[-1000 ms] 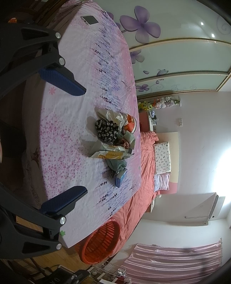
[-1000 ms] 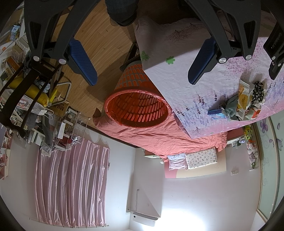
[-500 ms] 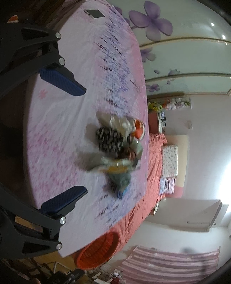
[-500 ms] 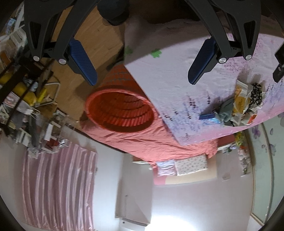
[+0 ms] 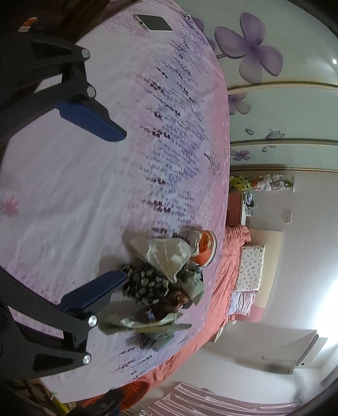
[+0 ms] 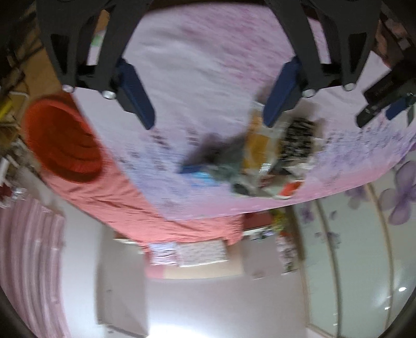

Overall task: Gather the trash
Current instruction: 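Grasp the yellow snack bag with the right tool while the left tool grasps the black floral cloth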

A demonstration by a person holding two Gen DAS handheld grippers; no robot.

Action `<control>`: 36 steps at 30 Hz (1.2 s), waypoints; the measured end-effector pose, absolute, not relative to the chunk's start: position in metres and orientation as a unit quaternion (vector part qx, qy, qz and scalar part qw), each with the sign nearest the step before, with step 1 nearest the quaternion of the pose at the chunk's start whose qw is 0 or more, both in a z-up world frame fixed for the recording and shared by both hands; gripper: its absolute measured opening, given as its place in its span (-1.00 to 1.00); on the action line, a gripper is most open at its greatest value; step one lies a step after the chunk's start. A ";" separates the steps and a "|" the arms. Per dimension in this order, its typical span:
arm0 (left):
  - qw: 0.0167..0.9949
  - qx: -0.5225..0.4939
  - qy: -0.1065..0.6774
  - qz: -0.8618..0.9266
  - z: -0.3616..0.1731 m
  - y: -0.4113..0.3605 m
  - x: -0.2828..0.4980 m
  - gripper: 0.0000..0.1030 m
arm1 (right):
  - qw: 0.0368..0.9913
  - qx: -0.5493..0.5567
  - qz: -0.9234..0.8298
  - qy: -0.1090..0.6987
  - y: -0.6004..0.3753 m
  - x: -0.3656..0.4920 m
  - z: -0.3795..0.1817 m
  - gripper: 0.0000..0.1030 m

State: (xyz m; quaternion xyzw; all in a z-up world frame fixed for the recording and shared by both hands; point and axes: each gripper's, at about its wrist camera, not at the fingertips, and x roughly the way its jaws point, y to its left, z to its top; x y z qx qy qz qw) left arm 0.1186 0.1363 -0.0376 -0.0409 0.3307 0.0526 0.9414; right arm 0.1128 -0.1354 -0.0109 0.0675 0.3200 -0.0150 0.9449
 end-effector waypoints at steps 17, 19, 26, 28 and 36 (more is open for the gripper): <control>0.942 -0.067 0.328 0.019 -0.041 0.158 0.136 0.59 | 0.913 0.072 0.023 0.402 -0.094 0.191 -0.061 -0.44; 0.942 -0.070 0.328 -0.003 -0.040 0.149 0.141 0.59 | 0.915 0.081 0.030 0.394 -0.099 0.185 -0.058 -0.61; 0.937 -0.061 0.339 -0.059 -0.044 0.101 0.166 0.49 | 0.925 0.097 0.024 0.366 -0.125 0.162 -0.042 -0.75; 0.934 -0.051 0.346 -0.066 -0.048 0.088 0.176 0.40 | 0.926 0.101 0.020 0.362 -0.133 0.160 -0.041 -0.76; 0.928 0.003 0.366 -0.062 -0.064 0.046 0.206 0.21 | 0.927 0.118 0.009 0.355 -0.158 0.153 -0.039 -0.76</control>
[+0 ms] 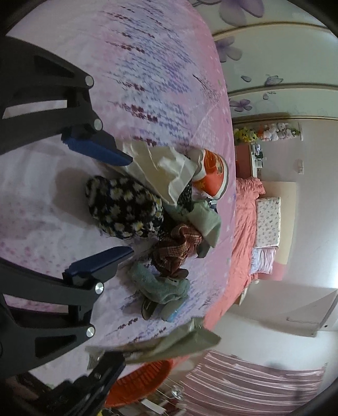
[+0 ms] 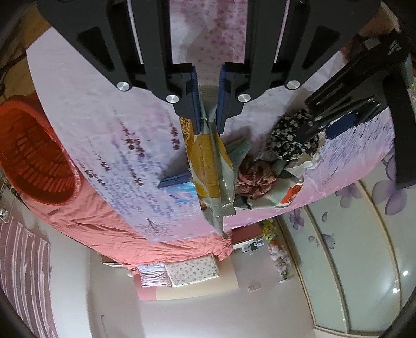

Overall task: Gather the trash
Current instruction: 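Grasp the yellow snack bag with the right tool while the left tool grasps the black floral cloth, then carry both items to the orange basket and open both tools to drop them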

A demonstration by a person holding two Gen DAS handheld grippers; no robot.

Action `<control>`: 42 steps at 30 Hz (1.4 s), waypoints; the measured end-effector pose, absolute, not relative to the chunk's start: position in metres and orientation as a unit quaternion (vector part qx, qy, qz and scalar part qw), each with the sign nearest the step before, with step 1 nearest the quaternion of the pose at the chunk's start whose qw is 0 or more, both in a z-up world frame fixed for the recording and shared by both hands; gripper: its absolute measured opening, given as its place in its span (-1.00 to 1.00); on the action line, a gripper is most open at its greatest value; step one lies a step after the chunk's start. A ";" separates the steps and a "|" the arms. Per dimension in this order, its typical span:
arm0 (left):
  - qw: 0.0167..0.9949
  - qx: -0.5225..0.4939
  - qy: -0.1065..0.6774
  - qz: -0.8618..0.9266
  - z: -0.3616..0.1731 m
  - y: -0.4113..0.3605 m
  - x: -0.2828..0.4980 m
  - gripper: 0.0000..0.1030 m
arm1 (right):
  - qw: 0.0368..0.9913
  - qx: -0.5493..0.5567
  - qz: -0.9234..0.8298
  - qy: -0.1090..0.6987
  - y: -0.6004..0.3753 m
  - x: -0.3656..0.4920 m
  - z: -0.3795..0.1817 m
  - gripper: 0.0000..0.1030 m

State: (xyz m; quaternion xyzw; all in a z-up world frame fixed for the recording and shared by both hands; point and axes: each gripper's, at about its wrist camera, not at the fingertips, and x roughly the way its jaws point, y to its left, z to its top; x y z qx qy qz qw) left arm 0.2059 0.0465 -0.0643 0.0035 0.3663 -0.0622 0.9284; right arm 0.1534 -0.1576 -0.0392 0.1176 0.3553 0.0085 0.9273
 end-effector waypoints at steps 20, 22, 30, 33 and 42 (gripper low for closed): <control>0.931 -0.004 0.346 -0.117 -0.027 0.028 0.200 -0.74 | 0.938 0.146 -0.002 0.313 -0.202 0.143 -0.021 -0.76; 0.933 -0.004 0.339 -0.122 -0.019 0.024 0.198 -0.74 | 0.940 0.149 -0.007 0.308 -0.207 0.141 -0.019 -0.76; 0.936 -0.009 0.310 -0.166 0.016 -0.009 0.187 -0.74 | 0.946 0.153 -0.025 0.286 -0.233 0.131 -0.006 -0.76; 0.934 -0.014 0.301 -0.194 0.027 -0.033 0.185 -0.75 | 0.948 0.158 -0.039 0.274 -0.250 0.126 0.000 -0.76; 0.911 0.000 0.290 -0.292 0.039 -0.134 0.180 -0.75 | 0.943 0.198 -0.093 0.249 -0.324 0.110 0.003 -0.76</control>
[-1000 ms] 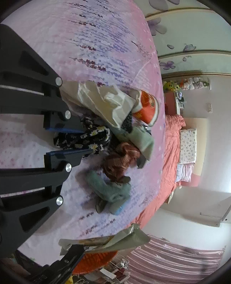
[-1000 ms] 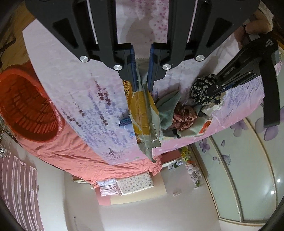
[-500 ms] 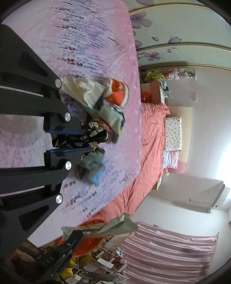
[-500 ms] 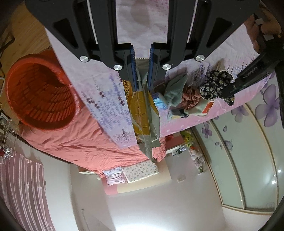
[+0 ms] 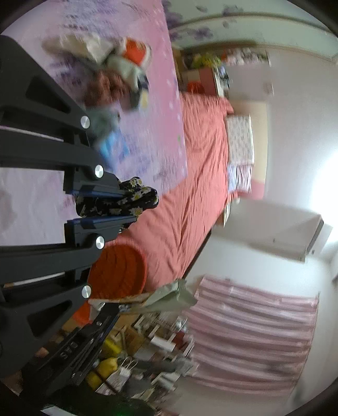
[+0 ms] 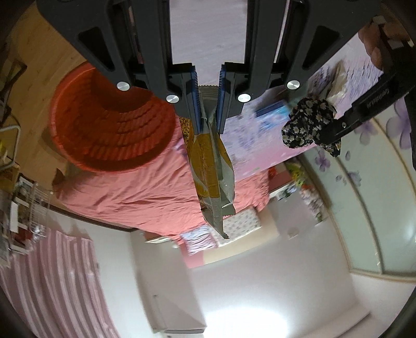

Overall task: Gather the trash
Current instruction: 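Carry both items to the orange basket and open both tools to drop them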

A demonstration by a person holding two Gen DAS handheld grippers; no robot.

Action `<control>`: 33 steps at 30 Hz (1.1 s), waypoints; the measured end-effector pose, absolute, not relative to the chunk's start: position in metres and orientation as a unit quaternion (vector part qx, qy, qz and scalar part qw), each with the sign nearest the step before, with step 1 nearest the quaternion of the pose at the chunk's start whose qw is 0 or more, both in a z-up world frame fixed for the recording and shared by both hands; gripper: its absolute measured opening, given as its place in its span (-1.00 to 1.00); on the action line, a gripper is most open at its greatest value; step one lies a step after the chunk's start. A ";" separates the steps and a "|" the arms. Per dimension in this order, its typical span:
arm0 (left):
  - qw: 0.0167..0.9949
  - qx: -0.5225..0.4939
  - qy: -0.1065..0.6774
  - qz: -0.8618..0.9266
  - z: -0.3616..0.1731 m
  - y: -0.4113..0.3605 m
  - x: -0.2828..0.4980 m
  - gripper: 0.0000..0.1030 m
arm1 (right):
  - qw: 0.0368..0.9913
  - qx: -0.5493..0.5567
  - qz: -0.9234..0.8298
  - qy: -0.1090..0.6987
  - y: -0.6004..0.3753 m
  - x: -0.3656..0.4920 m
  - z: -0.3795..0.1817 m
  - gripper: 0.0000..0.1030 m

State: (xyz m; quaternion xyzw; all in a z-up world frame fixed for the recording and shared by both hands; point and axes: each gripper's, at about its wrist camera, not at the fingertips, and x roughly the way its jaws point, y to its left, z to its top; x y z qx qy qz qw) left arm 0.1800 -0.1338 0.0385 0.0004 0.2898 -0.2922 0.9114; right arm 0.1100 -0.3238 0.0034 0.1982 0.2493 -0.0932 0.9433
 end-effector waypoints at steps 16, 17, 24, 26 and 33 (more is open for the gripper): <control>0.855 0.043 0.311 -0.412 0.005 -0.292 0.183 -0.74 | 0.917 0.266 -0.154 0.256 -0.420 0.119 -0.033 -0.76; 0.854 0.045 0.315 -0.412 0.002 -0.297 0.185 -0.74 | 0.914 0.271 -0.155 0.260 -0.423 0.122 -0.039 -0.76; 0.855 0.059 0.356 -0.373 -0.030 -0.310 0.210 -0.09 | 0.899 0.287 -0.158 0.292 -0.441 0.126 -0.061 -0.42; 0.856 0.058 0.362 -0.364 -0.035 -0.301 0.216 0.00 | 0.896 0.287 -0.160 0.297 -0.438 0.124 -0.066 -0.22; 0.873 0.073 0.358 -0.321 -0.040 -0.264 0.217 0.34 | 0.900 0.274 -0.166 0.297 -0.429 0.116 -0.057 0.17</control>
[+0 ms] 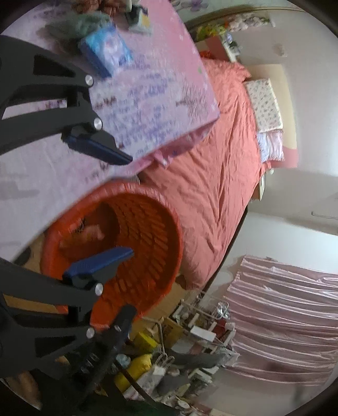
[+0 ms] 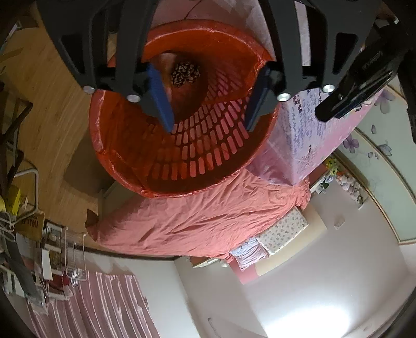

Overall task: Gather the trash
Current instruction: 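Carry both items to the orange basket and open both tools to drop them, then grasp the blue tissue pack with the right tool while the left tool grasps the white tissue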

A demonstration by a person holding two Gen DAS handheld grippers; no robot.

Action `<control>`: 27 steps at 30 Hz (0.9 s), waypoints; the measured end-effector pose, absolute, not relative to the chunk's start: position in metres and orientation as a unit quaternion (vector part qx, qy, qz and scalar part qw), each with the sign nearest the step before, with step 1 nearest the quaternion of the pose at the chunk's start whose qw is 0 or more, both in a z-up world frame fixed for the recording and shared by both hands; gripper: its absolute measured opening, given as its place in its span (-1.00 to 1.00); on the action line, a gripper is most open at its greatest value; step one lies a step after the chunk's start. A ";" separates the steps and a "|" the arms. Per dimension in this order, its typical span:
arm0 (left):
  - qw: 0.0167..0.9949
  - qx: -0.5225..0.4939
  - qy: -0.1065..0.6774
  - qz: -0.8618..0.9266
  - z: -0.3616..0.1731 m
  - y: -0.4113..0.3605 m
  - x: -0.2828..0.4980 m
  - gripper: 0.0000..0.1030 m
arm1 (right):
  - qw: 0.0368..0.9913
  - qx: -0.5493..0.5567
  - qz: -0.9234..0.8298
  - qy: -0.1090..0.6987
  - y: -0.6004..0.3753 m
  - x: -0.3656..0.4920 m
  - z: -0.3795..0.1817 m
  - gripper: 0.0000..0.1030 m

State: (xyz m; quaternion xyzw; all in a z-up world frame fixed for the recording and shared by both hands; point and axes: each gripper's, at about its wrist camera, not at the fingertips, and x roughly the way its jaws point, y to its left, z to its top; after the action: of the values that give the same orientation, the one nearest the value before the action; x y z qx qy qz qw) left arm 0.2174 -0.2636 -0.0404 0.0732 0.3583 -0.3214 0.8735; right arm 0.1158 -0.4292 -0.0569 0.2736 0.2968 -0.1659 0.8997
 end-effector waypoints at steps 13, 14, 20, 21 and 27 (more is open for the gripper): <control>0.930 0.097 0.318 -0.154 -0.027 -0.093 0.211 0.66 | 0.916 0.211 -0.127 0.317 -0.361 0.129 -0.047 0.27; 0.932 0.093 0.321 -0.139 -0.027 -0.078 0.213 0.66 | 0.916 0.209 -0.122 0.319 -0.356 0.130 -0.048 0.27; 0.934 0.059 0.353 -0.008 -0.042 0.029 0.238 0.66 | 0.915 0.192 -0.083 0.345 -0.309 0.148 -0.054 0.27; 0.932 0.056 0.359 0.003 -0.046 0.039 0.242 0.66 | 0.915 0.188 -0.077 0.349 -0.301 0.151 -0.054 0.27; 0.917 0.062 0.392 0.041 -0.071 0.077 0.263 0.38 | 0.916 0.161 -0.036 0.365 -0.252 0.172 -0.053 0.27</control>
State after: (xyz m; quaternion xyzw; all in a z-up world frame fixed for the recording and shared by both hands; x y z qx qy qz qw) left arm 0.2629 0.0773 -0.0715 0.0623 0.3920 0.0413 0.9169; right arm 0.1723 -0.2519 -0.0528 0.1610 0.3648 -0.0362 0.9164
